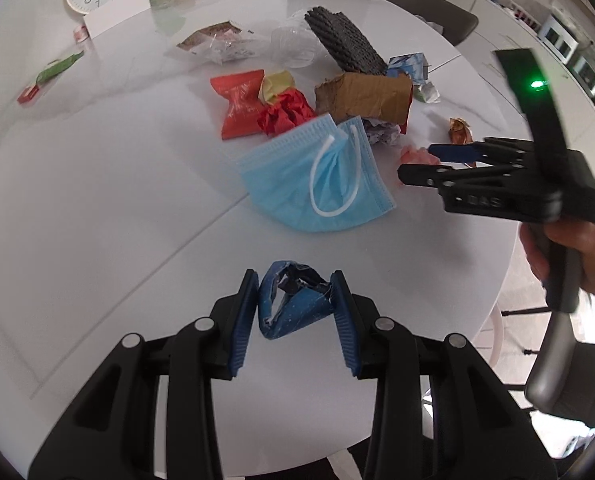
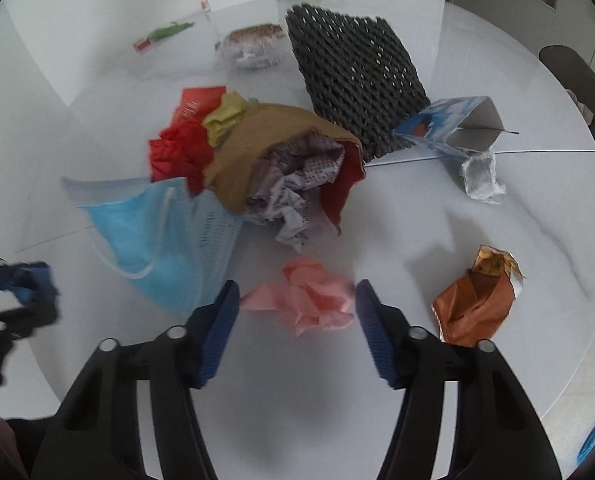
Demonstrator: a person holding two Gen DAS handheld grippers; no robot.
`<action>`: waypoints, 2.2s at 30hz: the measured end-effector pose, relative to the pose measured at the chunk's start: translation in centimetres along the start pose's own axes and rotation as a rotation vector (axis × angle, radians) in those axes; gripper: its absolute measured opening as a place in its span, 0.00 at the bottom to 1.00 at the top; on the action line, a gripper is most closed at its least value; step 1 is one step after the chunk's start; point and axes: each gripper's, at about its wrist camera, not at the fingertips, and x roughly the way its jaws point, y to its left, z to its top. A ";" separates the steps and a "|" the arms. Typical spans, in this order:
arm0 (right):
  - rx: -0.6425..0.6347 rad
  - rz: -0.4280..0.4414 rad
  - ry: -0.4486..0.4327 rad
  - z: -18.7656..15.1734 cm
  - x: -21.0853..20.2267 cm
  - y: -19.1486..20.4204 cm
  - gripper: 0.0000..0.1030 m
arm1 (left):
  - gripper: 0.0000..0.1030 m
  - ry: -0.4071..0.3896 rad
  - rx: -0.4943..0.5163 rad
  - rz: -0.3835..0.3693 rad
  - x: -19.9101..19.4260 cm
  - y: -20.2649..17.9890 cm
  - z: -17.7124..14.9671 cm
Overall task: Collect trash
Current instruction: 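Grasp the blue crumpled wrapper with the left tool while the right tool grasps the pink tissue, then carry both items to the wastebasket and open both tools to drop them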
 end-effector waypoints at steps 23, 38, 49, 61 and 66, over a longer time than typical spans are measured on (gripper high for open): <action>0.168 -0.035 -0.089 -0.5 -2.2 -1.2 0.64 | 0.36 -0.018 0.201 -0.059 -1.3 -1.1 4.9; -0.160 -0.035 0.074 1.0 1.0 0.2 0.35 | 0.36 -0.044 0.188 -0.048 -2.1 -0.9 4.8; 0.218 -0.034 -0.095 -5.0 -8.0 -3.8 0.34 | 0.36 -0.071 0.385 -0.116 -3.7 -7.1 4.9; 0.664 -0.291 -0.123 -24.2 -20.7 -8.6 0.35 | 0.39 0.114 0.731 -0.521 -1.8 -27.0 -0.9; 0.685 -0.288 -0.104 -29.0 -21.9 -9.6 0.36 | 0.62 0.172 0.803 -0.537 -1.0 -31.3 -3.9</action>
